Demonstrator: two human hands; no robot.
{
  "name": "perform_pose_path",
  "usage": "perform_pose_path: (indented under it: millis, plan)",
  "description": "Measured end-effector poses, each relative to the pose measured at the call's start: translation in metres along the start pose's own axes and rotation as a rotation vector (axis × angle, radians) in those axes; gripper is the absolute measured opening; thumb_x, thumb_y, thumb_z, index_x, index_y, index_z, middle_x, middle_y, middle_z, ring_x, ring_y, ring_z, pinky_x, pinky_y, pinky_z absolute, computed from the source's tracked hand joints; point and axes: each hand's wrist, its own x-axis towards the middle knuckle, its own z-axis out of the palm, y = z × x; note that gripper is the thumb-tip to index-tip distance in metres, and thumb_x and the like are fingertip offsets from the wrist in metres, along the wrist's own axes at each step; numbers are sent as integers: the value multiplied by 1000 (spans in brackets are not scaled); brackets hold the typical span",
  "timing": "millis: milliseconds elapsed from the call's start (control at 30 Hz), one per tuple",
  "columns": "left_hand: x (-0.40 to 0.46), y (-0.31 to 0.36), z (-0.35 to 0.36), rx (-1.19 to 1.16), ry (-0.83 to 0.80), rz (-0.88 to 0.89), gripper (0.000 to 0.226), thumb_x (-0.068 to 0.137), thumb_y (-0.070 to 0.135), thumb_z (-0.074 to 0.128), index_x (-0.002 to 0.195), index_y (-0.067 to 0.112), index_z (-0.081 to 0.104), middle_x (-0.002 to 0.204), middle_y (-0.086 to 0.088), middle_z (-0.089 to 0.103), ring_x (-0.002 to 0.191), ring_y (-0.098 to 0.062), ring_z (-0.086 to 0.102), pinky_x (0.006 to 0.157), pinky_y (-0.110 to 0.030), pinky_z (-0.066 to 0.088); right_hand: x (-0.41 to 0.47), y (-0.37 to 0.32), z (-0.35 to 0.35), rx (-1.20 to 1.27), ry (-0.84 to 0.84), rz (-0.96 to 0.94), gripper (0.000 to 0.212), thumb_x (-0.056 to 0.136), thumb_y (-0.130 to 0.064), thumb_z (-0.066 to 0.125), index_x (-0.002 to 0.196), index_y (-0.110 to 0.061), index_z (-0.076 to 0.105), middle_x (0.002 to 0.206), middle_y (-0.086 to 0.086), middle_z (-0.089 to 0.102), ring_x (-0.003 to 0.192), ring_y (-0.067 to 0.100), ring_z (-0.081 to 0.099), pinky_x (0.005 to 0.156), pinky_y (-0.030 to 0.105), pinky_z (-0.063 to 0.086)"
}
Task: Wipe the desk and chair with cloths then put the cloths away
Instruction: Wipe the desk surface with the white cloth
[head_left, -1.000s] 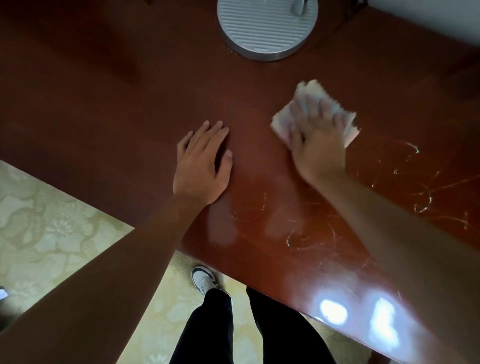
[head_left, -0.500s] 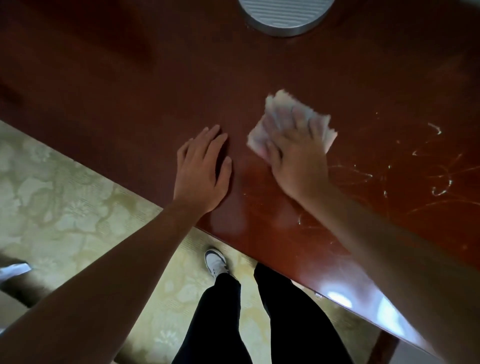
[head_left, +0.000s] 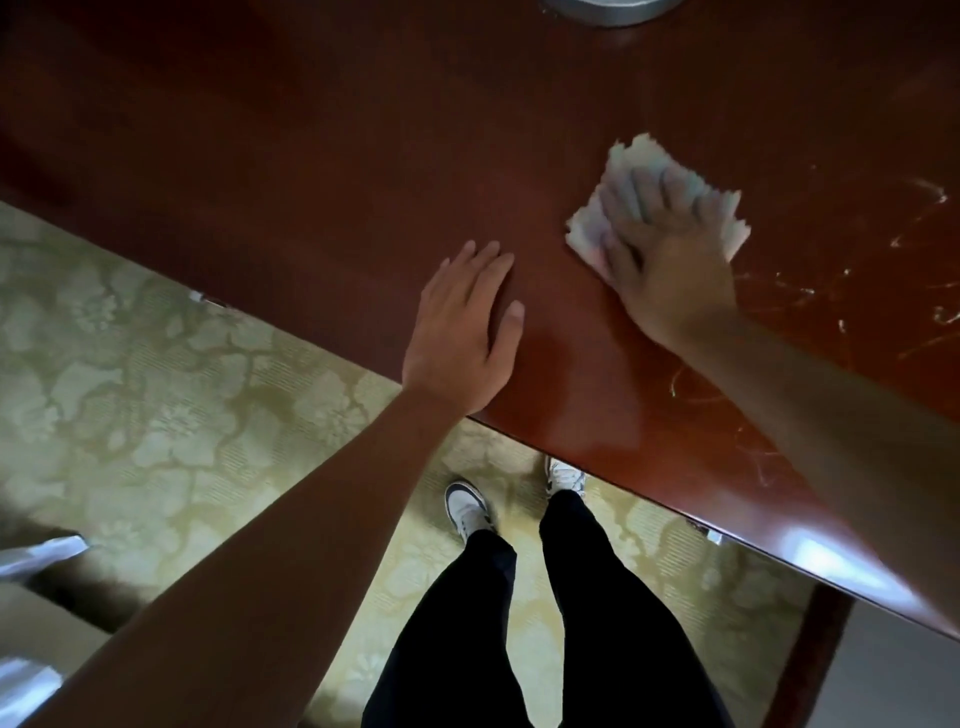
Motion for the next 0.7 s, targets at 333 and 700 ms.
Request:
perform_pose_path:
  millis: [333, 700]
  plan:
    - [-2, -3, -2, 33, -33, 33, 50, 99, 38, 38, 138, 11, 53, 149, -9, 47, 145, -26, 32, 121, -38, 15, -116, -85, 27, 77, 15, -134, 44, 102, -36, 42, 142, -23, 52, 151, 6, 43, 144, 31, 33, 117, 56, 24]
    - [-2, -3, 0, 10, 4, 54, 51, 93, 40, 42, 133, 13, 58, 144, -7, 53, 141, -27, 39, 120, -43, 23, -112, -107, 34, 94, 89, 48, 43, 102, -31, 40, 142, -19, 52, 154, 9, 39, 146, 35, 27, 118, 57, 21]
